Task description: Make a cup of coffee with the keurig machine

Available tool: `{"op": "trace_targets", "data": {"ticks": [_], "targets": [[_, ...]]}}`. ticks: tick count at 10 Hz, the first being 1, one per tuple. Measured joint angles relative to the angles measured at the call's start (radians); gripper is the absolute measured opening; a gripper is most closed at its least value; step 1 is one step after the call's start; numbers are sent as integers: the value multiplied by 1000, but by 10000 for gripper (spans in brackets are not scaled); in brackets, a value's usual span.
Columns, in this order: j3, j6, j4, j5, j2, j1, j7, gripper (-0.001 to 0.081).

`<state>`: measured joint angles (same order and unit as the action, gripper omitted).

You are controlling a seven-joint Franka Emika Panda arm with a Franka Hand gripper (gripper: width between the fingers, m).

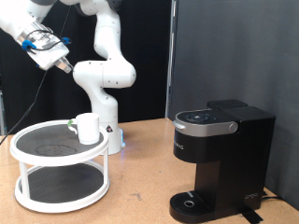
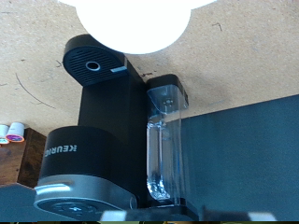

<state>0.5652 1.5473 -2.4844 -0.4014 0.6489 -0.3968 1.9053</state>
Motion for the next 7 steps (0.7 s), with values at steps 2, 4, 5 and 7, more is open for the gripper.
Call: {"op": "trace_targets", "data": {"ticks": [2,4,5,7], "targets": [[0,43,-21,0,-7,0,-13,0],[-2,98,-58,7,-23,0,-38,0],[-3,126,-80,17,-30,0,-48,0],[-2,196,-124,28,-41,0,-70,0]]}}
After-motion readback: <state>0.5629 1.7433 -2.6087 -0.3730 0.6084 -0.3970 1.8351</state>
